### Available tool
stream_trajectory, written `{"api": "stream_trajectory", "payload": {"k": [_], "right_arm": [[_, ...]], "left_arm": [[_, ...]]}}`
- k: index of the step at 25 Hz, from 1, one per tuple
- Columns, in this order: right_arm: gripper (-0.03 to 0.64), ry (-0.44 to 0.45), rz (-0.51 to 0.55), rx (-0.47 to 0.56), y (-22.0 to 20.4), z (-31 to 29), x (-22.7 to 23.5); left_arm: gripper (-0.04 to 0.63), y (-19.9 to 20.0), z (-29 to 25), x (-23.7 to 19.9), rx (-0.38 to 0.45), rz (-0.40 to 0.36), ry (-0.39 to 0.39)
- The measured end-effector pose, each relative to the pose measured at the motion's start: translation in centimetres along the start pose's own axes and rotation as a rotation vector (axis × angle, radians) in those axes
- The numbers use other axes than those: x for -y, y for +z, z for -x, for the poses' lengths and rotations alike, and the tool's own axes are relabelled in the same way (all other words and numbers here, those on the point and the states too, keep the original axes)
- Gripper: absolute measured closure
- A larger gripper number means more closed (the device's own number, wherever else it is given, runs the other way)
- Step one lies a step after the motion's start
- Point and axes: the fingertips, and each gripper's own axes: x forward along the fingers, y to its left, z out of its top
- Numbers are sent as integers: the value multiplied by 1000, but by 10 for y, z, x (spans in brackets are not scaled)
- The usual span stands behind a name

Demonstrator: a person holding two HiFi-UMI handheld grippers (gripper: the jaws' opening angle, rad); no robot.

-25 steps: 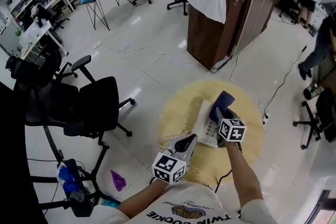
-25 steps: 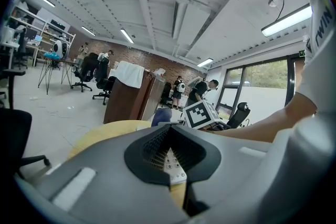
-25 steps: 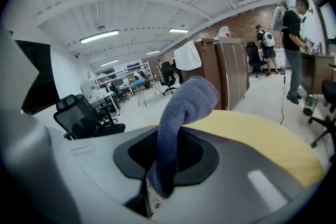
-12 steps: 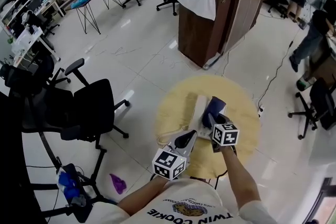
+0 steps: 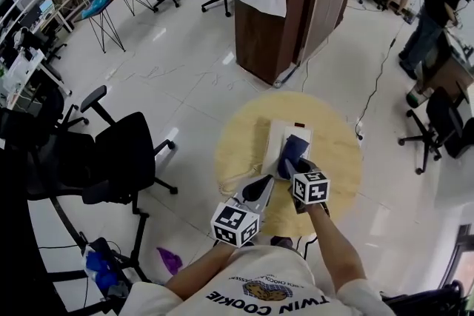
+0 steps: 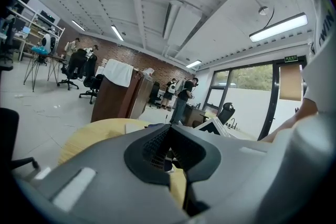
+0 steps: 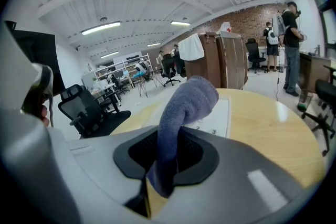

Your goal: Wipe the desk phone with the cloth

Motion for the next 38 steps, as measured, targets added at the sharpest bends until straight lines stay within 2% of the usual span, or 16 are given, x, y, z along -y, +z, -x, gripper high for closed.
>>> {"api": "stream_trajectory", "payload": {"k": [12, 16, 19, 23, 26, 31, 38], "right_arm": [[549, -36, -35, -39, -49, 20, -19], [549, -37, -23, -52, -54, 25, -19], [549, -37, -5, -14, -39, 33, -13], [549, -42, -11, 99, 6, 46, 2], [549, -39, 9, 141, 37, 48, 19], [549, -37, 40, 136, 68, 34, 51], [549, -5, 50, 115, 86, 11, 73]], "left_arm": [[603, -10, 5, 7, -24, 3, -71], [603, -8, -1, 15, -27, -1, -96], [603, -6, -8, 18, -19, -2, -97], [603, -2, -17, 19, -4, 4, -76], [603, 0, -25, 21, 1, 7, -57], [603, 2, -34, 18, 14, 15, -12], [603, 5, -43, 9, 20, 16, 57]]}}
